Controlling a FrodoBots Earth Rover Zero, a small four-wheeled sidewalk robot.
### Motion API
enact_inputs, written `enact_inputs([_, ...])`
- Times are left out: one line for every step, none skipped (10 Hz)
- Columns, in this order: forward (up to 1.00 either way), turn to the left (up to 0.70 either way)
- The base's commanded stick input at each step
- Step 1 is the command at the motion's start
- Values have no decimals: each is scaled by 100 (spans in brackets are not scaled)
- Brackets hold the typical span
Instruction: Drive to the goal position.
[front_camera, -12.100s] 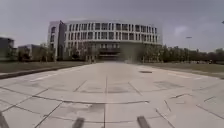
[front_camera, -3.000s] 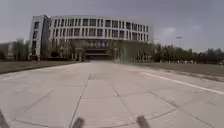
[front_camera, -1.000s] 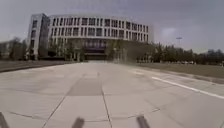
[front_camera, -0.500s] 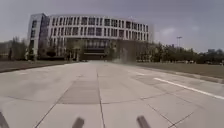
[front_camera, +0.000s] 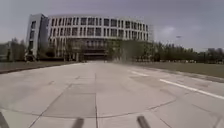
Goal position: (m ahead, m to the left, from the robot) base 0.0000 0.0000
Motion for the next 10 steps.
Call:
enact_inputs([70, 2])
enact_inputs([70, 2])
enact_inputs([70, 2])
enact_inputs([70, 2])
enact_inputs([70, 2])
enact_inputs([70, 2])
enact_inputs([70, 2])
enact_inputs([70, 2])
enact_inputs([70, 2])
enact_inputs([33, 1])
